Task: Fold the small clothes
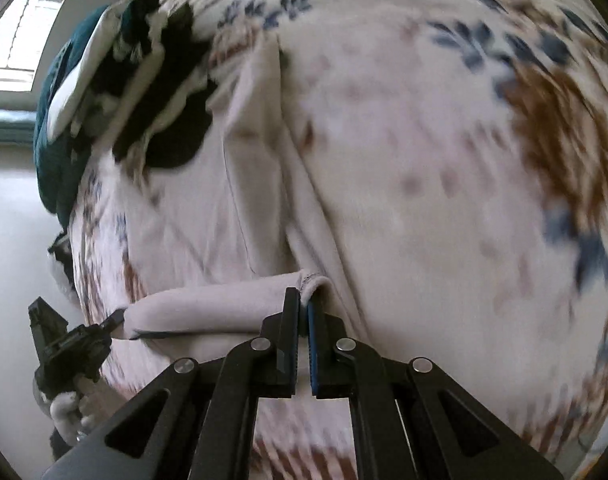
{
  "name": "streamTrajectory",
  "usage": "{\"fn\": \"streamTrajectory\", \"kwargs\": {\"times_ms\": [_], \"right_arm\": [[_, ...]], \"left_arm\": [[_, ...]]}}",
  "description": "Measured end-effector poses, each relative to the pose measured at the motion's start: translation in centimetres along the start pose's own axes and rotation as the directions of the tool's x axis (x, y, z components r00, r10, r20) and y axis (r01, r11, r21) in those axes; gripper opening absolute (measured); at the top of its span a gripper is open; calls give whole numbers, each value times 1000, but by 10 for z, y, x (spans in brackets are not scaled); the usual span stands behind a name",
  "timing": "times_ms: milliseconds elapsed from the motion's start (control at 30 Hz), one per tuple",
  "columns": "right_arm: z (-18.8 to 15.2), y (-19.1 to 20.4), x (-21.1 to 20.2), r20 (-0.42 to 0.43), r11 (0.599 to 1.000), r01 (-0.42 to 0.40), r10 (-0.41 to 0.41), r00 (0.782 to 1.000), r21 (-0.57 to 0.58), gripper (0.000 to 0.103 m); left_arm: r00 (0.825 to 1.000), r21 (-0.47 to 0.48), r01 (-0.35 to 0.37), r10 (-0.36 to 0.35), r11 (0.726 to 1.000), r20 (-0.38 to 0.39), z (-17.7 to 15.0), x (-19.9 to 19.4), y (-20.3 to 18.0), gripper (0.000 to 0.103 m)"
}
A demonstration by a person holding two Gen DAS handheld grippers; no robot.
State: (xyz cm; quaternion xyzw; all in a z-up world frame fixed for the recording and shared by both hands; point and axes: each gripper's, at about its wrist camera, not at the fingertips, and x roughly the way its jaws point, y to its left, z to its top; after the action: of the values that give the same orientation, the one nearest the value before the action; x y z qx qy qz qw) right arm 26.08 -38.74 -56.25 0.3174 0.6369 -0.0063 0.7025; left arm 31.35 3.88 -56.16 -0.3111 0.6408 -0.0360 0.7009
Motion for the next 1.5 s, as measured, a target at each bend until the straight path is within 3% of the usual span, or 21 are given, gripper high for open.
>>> {"fn": "streamTrajectory", "kwargs": {"times_ms": [100, 133, 167, 200, 233, 267, 300, 367, 467, 533, 633, 833, 933, 1100, 1167, 1200, 1233, 1300, 1333, 1367, 1500], "right_arm": [[29, 4, 9, 6, 1000, -5, 5, 1000, 15, 8], [32, 5, 8, 10, 1000, -13, 13, 1000, 14, 21], [34, 6, 6, 24, 1000, -22, 21, 999, 7, 41], [35, 7, 2, 41, 1000, -17, 17, 999, -5, 51], [33, 7, -2, 55, 1000, -6, 6, 998, -13, 60], [31, 5, -4, 59, 1000, 7, -6, 998, -18, 60], [28, 2, -3, 49, 1000, 19, -18, 999, -22, 60], [22, -3, 3, 13, 999, 28, -27, 1000, -33, 60], [13, -3, 16, -33, 990, 98, -101, 994, -97, 60], [12, 7, 29, -73, 975, 149, -163, 984, -165, 60], [23, 23, 48, -58, 959, 205, -220, 974, -196, 60], [72, 37, 43, 63, 981, 188, -185, 981, -52, 60], [79, 39, 23, 98, 984, 175, -171, 980, -24, 60], [73, 16, 25, 6, 985, 168, -168, 986, 34, 60], [67, 9, 34, -29, 986, 153, -152, 988, 63, 60], [66, 5, 41, -50, 989, 125, -121, 991, 81, 60], [63, 4, 44, -62, 992, 94, -89, 994, 86, 60], [59, 6, 51, -62, 997, 18, -13, 998, 78, 42], [58, 10, 54, -65, 998, 22, -18, 998, 54, 13], [57, 14, 54, -56, 999, 23, -21, 998, 34, 5], [62, 17, 51, -31, 997, 73, -72, 997, 10, 3]], "left_arm": [[998, -50, 51, -53, 997, -25, 25, 15, 3, 7], [997, -72, 68, -70, 995, -29, 31, 16, 6, 12], [997, -86, 76, -79, 993, -24, 33, 13, 9, 19], [996, -98, 93, -93, 991, -3, 33, 7, 13, 23], [995, -99, 97, -95, 990, 23, 31, 0, 17, 33], [997, -92, 76, -73, 993, 38, 29, -6, 19, 45], [997, -75, 43, -39, 996, 63, 24, -12, 22, 48], [998, -48, 17, -14, 999, 64, 16, -14, 26, 49], [997, 66, -70, 68, 995, 22, 4, -3, 17, 49], [990, 146, -142, 144, 979, -3, 3, 11, 5, 49], [978, 228, -200, 208, 953, -13, 16, 39, -16, 49], [976, 192, -219, 217, 957, 31, 77, 53, -38, 49], [986, 183, -168, 165, 969, 27, 85, 43, -36, 49], [993, 227, -95, 109, 969, -51, 77, 44, -26, 49], [993, 264, -91, 106, 960, -45, 70, 49, -33, 45], [995, 277, -80, 94, 957, -36, 68, 49, -36, 36], [997, 287, -56, 68, 956, -31, 67, 49, -38, 4], [997, 300, -70, 78, 951, -13, 64, 50, -43, 3], [997, 301, -77, 81, 950, 1, 63, 48, -43, 3], [996, 292, -88, 88, 952, 14, 62, 47, -42, 3], [991, 219, -130, 130, 967, 18, 65, 45, -23, 3]]}}
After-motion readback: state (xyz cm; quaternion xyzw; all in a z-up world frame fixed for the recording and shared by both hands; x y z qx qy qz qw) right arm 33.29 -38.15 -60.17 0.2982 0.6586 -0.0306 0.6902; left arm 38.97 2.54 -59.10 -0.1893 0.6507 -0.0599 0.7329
